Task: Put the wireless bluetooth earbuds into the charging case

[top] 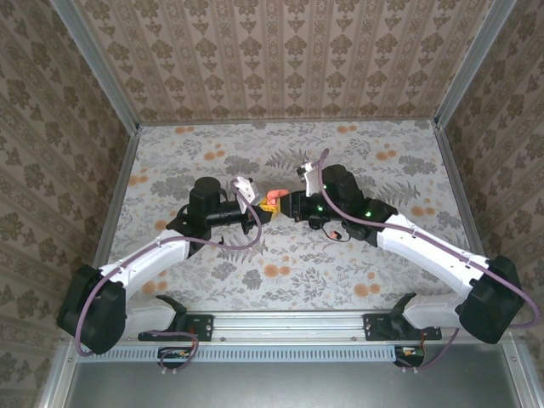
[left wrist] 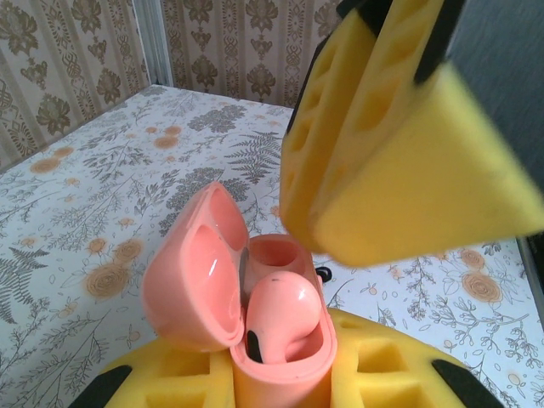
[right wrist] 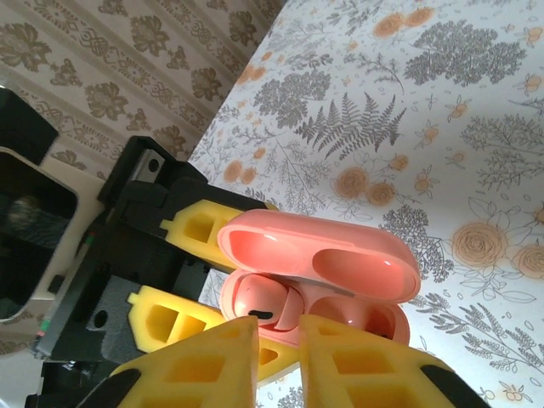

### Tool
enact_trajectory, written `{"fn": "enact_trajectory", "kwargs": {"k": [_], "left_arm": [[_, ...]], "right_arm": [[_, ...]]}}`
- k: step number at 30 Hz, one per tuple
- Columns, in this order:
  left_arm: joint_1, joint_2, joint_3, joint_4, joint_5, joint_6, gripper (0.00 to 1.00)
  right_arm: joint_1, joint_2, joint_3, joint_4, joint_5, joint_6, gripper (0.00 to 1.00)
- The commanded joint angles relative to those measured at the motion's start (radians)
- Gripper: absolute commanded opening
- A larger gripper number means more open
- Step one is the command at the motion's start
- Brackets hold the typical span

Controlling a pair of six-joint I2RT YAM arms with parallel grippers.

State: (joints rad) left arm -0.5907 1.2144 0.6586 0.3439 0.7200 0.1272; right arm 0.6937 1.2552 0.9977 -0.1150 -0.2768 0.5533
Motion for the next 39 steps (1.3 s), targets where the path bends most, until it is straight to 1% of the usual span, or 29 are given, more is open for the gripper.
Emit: {"fn": "enact_trajectory", "kwargs": {"k": [1,5,9,11,13,16,19,22,24,27,30,33,36,39], "left_arm": [[-0.009,-0.024,-0.011,0.022,0.007,0.016,0.16],[-0.011,-0.025,-0.008,0.015,0.002,0.020,0.16],[-0.012,-0.028,-0.022,0.022,-0.025,0.017,0.15],[-0.017,-0.024,-0.036,0.038,-0.024,0.005,0.15],[-0.027,-0.021,-0.054,0.061,-0.035,-0.010,0.16],[-0.040,-0.016,-0.082,0.093,-0.064,-0.020,0.15],[-0.050,-0.009,-0.103,0.101,-0.087,-0.021,0.15],[-0.060,-0.005,-0.117,0.104,-0.126,-0.020,0.16],[-0.067,-0.001,-0.124,0.107,-0.140,-0.020,0.15],[-0.078,0.001,-0.136,0.119,-0.161,-0.022,0.15],[-0.086,0.003,-0.142,0.129,-0.172,-0.021,0.15],[-0.087,0.001,-0.141,0.125,-0.175,-0.015,0.15],[-0.088,-0.008,-0.140,0.111,-0.179,-0.005,0.15],[-0.089,-0.017,-0.140,0.101,-0.186,0.002,0.15]], "right_arm": [[-0.012,-0.053,0.019,-0.016,-0.037,-0.003,0.23],[-0.031,-0.047,0.054,-0.072,-0.089,-0.001,0.26],[-0.083,-0.041,0.090,-0.145,-0.160,0.006,0.27],[-0.115,-0.038,0.107,-0.200,-0.191,0.005,0.28],[-0.145,-0.028,0.130,-0.294,-0.214,-0.008,0.29],[-0.211,0.002,0.161,-0.494,-0.215,-0.045,0.30],[-0.267,0.037,0.179,-0.686,-0.176,-0.106,0.30],[-0.317,0.074,0.184,-0.836,-0.110,-0.135,0.31],[-0.332,0.095,0.180,-0.893,-0.078,-0.136,0.32],[-0.333,0.123,0.161,-0.913,-0.086,-0.116,0.33],[-0.333,0.130,0.108,-0.875,-0.095,-0.082,0.35],[-0.333,0.130,0.046,-0.811,-0.107,-0.047,0.35],[-0.332,0.170,-0.012,-0.731,-0.132,-0.011,0.39],[-0.333,0.198,-0.053,-0.675,-0.130,0.002,0.40]]}}
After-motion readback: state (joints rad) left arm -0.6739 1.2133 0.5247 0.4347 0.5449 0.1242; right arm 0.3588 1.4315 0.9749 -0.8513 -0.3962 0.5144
